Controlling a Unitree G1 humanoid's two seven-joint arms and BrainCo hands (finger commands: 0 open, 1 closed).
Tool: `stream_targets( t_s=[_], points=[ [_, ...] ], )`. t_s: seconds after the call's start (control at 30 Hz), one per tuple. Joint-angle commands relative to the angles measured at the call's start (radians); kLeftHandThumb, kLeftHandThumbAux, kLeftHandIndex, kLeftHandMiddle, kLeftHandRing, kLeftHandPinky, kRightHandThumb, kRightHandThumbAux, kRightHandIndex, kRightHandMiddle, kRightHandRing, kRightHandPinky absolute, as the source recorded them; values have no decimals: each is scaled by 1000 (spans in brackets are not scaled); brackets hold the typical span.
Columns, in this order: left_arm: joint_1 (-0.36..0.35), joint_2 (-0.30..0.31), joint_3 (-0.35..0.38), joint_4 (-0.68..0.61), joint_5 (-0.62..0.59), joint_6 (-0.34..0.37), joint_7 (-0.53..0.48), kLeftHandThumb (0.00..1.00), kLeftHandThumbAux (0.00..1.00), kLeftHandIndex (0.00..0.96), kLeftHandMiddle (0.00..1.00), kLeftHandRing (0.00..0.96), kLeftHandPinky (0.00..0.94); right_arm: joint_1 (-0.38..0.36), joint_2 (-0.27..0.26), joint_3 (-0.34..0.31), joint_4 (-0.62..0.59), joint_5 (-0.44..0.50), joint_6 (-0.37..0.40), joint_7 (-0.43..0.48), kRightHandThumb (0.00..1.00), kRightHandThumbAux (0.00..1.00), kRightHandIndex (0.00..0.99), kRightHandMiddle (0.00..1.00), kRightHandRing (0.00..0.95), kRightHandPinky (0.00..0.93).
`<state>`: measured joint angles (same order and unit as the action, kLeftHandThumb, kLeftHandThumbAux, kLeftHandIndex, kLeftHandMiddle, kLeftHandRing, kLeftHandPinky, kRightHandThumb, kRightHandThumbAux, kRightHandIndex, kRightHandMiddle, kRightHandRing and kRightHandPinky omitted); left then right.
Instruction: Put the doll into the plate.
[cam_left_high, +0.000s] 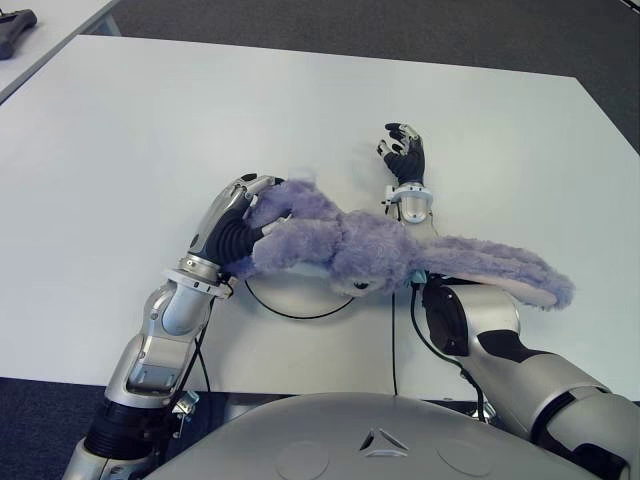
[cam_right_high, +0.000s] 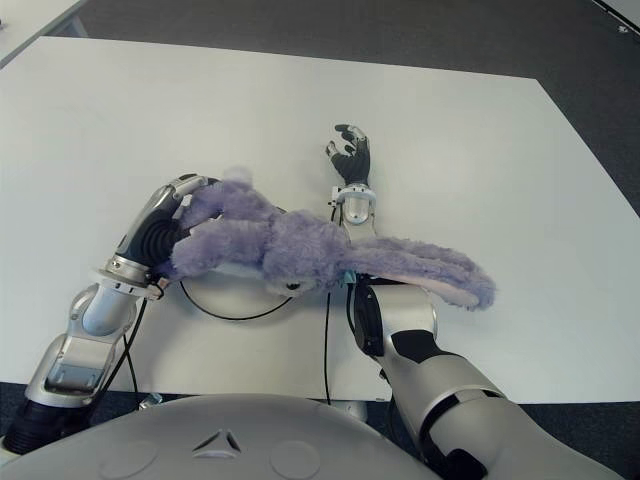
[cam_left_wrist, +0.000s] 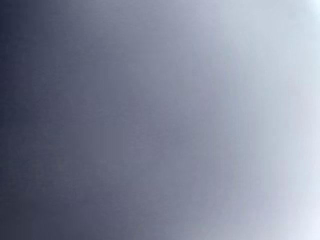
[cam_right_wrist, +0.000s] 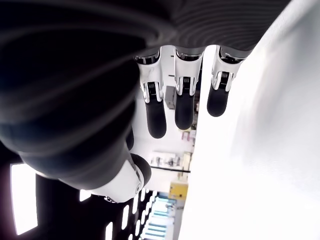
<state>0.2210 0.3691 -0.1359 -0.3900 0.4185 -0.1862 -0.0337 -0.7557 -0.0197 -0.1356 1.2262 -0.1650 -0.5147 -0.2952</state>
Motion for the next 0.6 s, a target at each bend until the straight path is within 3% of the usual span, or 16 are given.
stream_targets(
  t_s=[0.03,0.6],
  points=[
    [39,39,-13,49,-17,-31,-62,280,408,0,33,21,0,203,36,2,131,0,107,10,536,874,288,219,156,132],
    [22,97,29,72,-80,-50,-108,255,352,0,0,0,0,202,38,3,131,-1,106,5,533,871,283,225,163,136]
  ],
)
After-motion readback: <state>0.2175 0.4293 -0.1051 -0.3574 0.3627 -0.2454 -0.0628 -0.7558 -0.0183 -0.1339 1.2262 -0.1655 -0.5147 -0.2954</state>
